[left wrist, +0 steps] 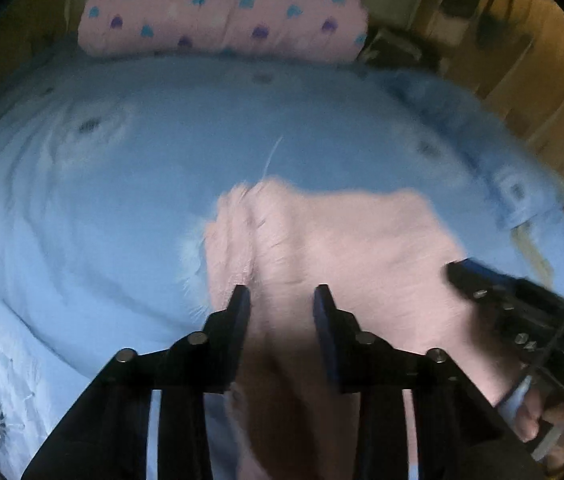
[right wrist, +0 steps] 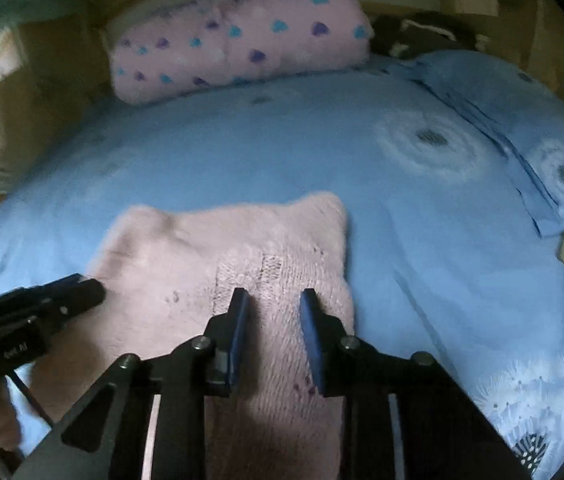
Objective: Fold small clothes
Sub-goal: 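Lower the folded cardigan onto the sheet and open both tools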
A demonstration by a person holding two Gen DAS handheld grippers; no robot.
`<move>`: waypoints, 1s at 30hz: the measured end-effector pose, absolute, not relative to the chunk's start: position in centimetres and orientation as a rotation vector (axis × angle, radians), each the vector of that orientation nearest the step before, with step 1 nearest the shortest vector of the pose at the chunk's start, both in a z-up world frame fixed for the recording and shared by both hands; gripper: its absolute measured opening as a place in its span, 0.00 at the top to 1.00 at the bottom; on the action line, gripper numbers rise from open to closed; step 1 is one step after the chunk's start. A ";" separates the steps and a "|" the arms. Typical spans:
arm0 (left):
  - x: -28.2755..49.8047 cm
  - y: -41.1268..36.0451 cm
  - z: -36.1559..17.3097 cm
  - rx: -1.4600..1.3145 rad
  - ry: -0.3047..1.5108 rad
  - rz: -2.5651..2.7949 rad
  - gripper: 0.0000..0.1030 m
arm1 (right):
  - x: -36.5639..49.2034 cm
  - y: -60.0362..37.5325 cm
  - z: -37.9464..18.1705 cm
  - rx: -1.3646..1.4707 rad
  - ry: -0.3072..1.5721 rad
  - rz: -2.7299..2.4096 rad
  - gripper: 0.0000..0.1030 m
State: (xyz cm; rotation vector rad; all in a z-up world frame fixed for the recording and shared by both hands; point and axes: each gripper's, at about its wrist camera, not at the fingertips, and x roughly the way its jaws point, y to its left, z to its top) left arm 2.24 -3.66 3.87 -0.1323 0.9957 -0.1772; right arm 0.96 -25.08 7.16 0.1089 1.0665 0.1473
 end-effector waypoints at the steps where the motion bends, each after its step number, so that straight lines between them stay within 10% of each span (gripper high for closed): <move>1: 2.7 -3.6 2.8 -0.134 1.025 -0.183 0.76 | 0.8 -25.4 6.8 0.108 1.062 0.136 0.73; 7: 2.8 -3.0 2.7 -0.143 1.031 -0.200 0.76 | 0.8 -25.0 7.4 0.115 1.049 0.150 0.73; 18: -3.1 -2.8 6.6 -0.089 1.013 -0.165 0.74 | -5.3 -26.4 12.0 0.192 1.050 0.199 0.23; 30: -10.0 -4.1 6.2 -0.013 0.966 -0.020 0.52 | -11.9 -26.2 10.6 0.103 1.087 0.171 0.22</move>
